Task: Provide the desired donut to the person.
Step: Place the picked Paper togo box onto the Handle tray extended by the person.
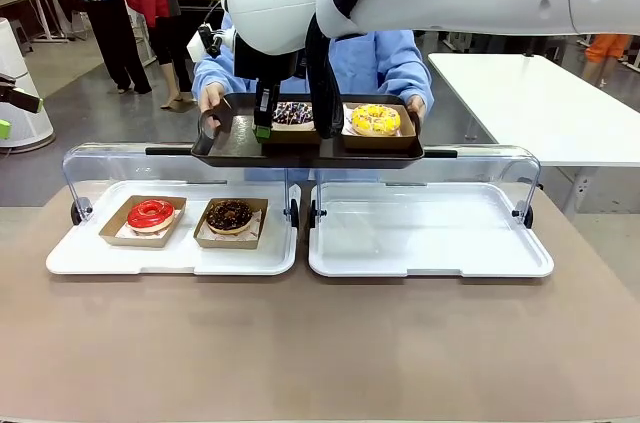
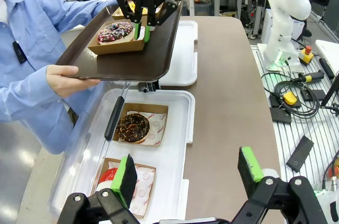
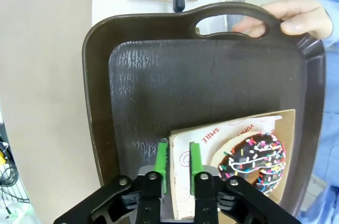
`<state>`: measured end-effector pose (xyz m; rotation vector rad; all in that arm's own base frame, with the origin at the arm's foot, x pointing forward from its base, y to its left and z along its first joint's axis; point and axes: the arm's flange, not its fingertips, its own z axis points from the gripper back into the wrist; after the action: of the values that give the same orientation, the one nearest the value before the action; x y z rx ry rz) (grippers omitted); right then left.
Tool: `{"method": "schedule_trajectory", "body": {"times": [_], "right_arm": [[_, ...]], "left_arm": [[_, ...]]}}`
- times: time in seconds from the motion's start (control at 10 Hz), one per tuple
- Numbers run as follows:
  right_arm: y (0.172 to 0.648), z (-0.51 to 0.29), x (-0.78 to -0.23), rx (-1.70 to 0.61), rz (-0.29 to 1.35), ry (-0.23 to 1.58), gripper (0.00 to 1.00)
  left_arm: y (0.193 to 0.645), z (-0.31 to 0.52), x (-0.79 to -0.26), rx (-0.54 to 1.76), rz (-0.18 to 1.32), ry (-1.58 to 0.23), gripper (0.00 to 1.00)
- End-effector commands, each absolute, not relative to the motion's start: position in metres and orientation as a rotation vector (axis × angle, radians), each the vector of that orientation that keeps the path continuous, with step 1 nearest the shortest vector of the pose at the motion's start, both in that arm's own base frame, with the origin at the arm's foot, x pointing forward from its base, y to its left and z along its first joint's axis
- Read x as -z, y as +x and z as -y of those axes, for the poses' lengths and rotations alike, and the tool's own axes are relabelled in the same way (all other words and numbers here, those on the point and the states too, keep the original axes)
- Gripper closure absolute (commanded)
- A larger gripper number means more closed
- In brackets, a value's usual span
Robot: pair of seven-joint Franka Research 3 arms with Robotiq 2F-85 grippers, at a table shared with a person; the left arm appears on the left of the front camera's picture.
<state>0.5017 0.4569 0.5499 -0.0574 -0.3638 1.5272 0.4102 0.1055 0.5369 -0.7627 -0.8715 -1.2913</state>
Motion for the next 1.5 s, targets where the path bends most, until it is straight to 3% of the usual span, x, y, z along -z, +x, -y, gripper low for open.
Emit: {"method": "schedule_trajectory", "body": {"times": [0.0, 0.2, 0.3, 0.4, 0.9, 1.1, 1.4], "right_arm": [[0.501, -0.454, -0.549, -1.529, 0.352, -0.029, 0.00], [0.499, -0.453, -0.552, -1.536, 0.348, -0.024, 0.00], [0.499, -0.453, -0.553, -1.536, 0.331, -0.029, 0.06], [0.497, -0.452, -0.554, -1.542, 0.328, -0.025, 0.00], [0.477, -0.446, -0.567, -1.558, 0.248, -0.050, 0.00], [0.434, -0.437, -0.590, -1.590, 0.176, -0.114, 0.00], [0.345, -0.383, -0.612, -1.625, 0.236, -0.142, 0.00]], "left_arm": [[0.409, -0.107, -0.538, 1.293, 0.876, -0.767, 0.00], [0.409, -0.107, -0.538, 1.293, 0.876, -0.767, 0.00], [0.409, -0.107, -0.538, 1.293, 0.876, -0.767, 0.00], [0.409, -0.107, -0.538, 1.293, 0.876, -0.767, 0.00], [0.409, -0.107, -0.538, 1.293, 0.876, -0.767, 0.00], [0.409, -0.107, -0.538, 1.293, 0.876, -0.767, 0.00], [0.409, -0.107, -0.538, 1.293, 0.876, -0.767, 0.00]]}}
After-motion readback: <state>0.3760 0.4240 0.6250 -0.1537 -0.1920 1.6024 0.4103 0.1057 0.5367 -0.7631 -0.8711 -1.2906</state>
